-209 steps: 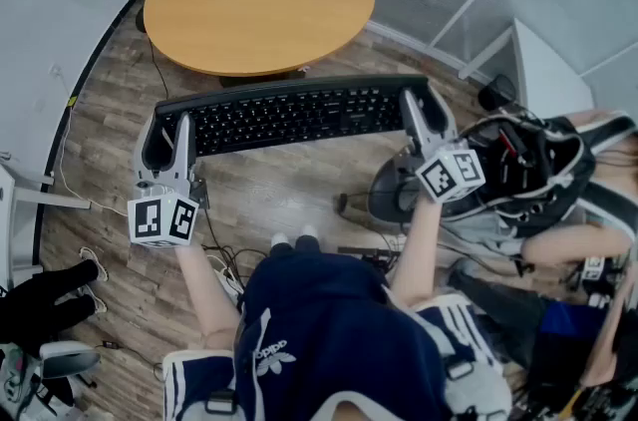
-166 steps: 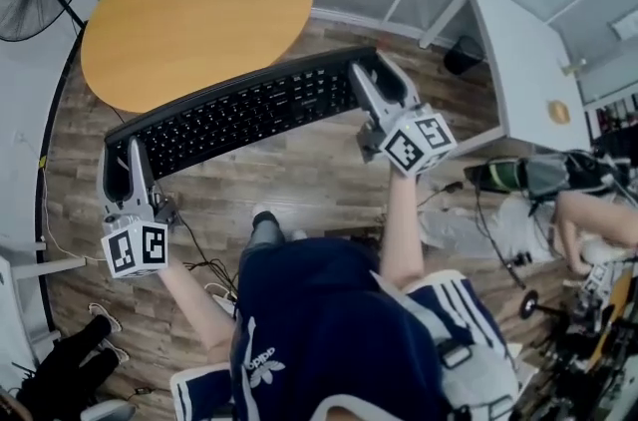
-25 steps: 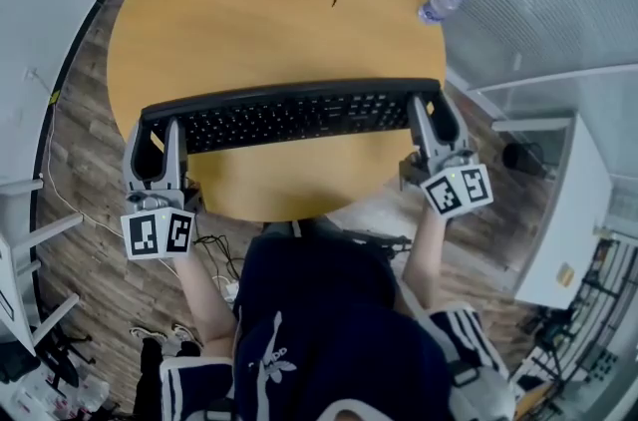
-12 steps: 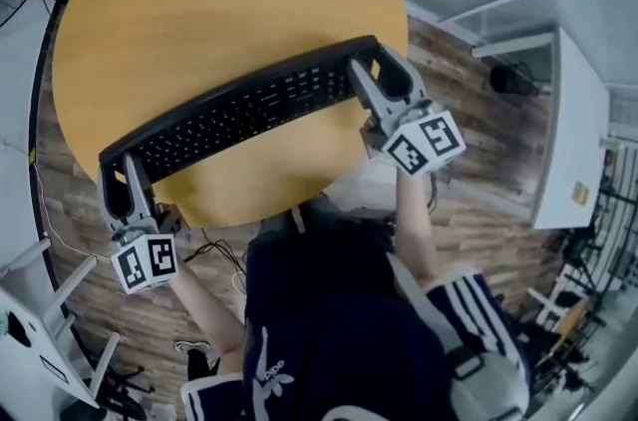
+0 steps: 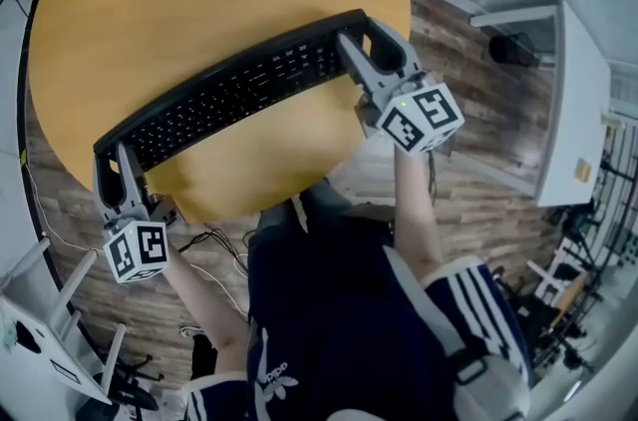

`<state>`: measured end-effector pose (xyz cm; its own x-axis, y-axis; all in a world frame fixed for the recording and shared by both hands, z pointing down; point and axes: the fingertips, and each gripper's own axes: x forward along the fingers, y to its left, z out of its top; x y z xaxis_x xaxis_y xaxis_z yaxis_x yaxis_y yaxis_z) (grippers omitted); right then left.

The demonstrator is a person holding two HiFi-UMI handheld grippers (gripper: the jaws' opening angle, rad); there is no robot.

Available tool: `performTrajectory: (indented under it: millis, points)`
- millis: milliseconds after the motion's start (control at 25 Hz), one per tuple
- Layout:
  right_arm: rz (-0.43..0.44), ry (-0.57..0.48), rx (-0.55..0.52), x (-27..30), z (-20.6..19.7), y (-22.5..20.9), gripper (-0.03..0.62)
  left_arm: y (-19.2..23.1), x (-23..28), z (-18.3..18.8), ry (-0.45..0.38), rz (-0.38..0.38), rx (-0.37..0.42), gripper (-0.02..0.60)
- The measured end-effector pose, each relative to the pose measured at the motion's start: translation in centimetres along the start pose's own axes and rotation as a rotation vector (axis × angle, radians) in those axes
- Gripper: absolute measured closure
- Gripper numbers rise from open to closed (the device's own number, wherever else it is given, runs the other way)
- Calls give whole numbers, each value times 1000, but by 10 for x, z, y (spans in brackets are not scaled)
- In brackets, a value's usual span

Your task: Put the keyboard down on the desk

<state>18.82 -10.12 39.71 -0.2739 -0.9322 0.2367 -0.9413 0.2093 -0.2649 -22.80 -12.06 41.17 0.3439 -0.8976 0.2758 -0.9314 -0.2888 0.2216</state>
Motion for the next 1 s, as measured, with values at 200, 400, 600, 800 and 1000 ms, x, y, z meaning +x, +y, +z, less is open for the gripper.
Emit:
performTrajectory:
  millis: [200,400,600,800,1000]
  points:
    - [1,38,20,4,-4,-3,411,-1,1,0,28,11,7,368]
    - [-7,84,33,6,-12,-6,411,0,3,-8,73,22,-1,368]
    - [-9,128,38,3,-29,-13,411,-2,3,-25,120,23,0,368]
    - [-14,162,45,-2,-32,-13,411,-6,-3,-25,154,24,10,368]
    - [-17,166,61,3,-36,-14,411,-2,0,-28,159,35,-4,368]
